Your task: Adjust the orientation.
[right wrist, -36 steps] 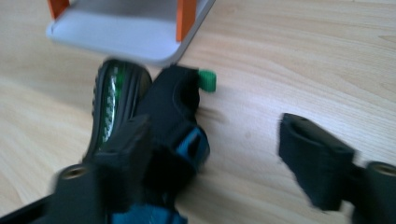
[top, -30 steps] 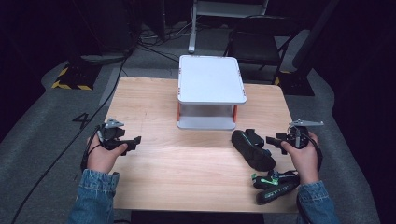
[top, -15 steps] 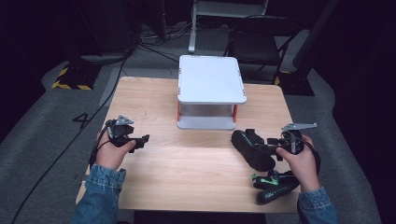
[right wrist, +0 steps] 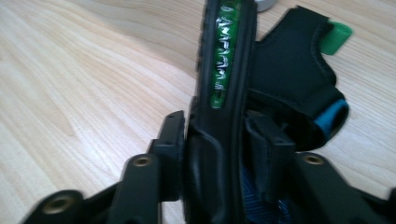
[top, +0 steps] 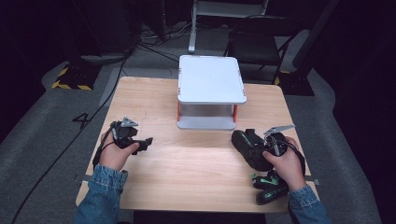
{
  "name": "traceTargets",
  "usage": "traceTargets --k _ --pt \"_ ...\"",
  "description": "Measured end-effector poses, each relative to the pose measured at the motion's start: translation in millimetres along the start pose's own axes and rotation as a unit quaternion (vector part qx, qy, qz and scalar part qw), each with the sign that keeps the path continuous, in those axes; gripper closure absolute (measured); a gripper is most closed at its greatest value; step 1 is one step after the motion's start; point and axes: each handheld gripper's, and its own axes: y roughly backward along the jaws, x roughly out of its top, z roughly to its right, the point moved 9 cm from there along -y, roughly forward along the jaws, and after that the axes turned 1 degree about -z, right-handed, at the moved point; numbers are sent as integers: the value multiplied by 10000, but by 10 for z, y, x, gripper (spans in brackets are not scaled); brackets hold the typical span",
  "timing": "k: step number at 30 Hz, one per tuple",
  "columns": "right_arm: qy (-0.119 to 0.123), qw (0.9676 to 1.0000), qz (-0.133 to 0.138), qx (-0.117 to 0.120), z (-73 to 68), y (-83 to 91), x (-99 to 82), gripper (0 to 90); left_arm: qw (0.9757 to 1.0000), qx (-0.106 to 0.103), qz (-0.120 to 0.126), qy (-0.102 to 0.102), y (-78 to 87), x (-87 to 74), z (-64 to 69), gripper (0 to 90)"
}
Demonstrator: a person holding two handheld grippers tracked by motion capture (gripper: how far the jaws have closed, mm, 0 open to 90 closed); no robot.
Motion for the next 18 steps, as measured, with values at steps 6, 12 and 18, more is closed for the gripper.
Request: traceTargets --k 6,12,18 --pt "199 9998 65 63 -77 -1 89 643 10000 47 58 37 53 -54 -20 264" --pt "969 9937 466 312 -460 -91 416 643 9998 130 63 126 134 -178 -48 264" --pt "1472 9843 575 789 -882 -322 603 642 9998 148 37 144 170 -285 -51 265"
